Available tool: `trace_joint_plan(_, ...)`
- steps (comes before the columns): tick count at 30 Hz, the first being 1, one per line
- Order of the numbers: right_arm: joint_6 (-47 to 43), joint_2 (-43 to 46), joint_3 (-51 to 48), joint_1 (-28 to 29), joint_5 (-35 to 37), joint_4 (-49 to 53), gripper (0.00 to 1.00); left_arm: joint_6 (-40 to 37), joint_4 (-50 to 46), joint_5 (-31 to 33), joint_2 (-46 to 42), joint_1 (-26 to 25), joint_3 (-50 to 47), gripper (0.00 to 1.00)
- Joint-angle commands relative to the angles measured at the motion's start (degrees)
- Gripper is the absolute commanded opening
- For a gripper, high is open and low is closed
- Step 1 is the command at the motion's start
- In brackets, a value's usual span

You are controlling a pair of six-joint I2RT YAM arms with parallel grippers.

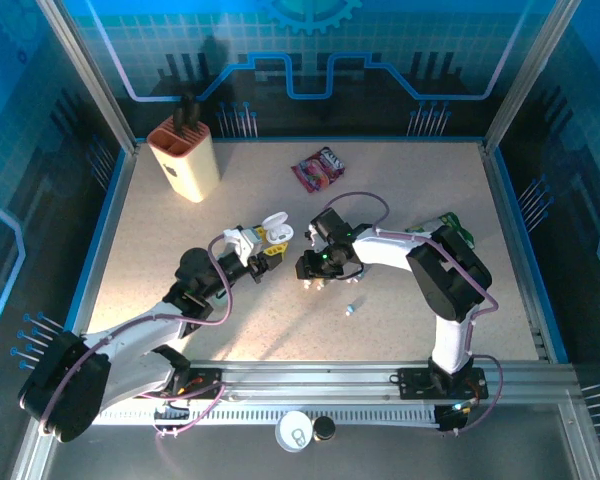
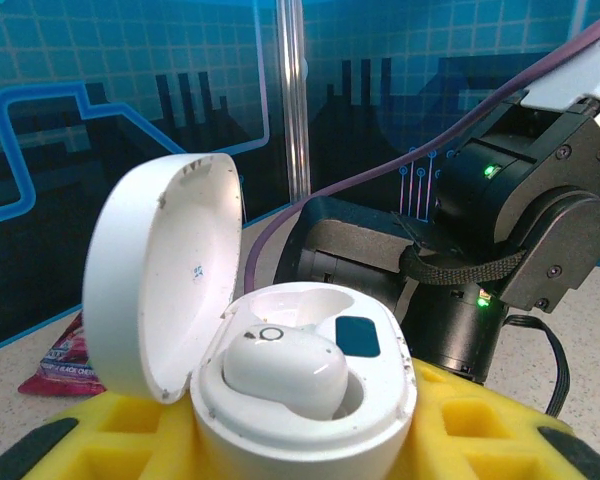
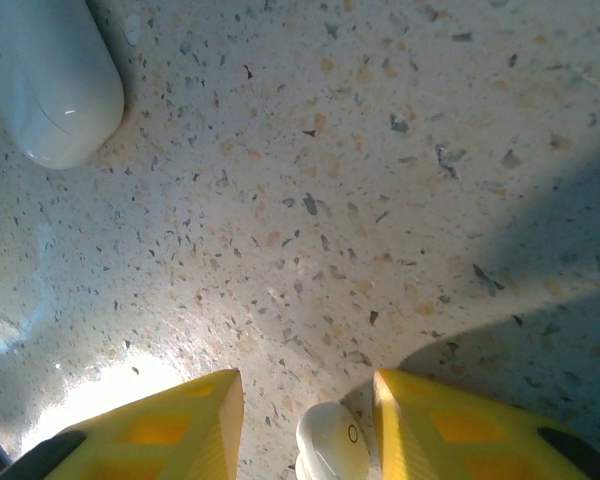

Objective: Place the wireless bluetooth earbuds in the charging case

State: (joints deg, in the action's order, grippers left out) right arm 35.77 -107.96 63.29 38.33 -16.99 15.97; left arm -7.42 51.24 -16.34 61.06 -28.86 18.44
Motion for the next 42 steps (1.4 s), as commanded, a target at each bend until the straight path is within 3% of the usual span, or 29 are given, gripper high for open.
trace_joint_plan(1,-0.70,1.09,-1.28,1.53,-1.84,1.79,0.39,0.45,0.79,-1.42,-0.09,0.35,-0.46,0.38)
trace_joint_plan(13,0.40,2.76,-2.75,1.71,-3.19,-0.16,0.38,0.04,0.74,-1.56,0.21,0.32,-0.37,0.38)
trace_joint_plan(42,2.46,-1.50,-2.69,1.84,-4.98,-3.10,0.27,-0.46,1.45,-1.68,1.22,0.35,-0.55,0.38)
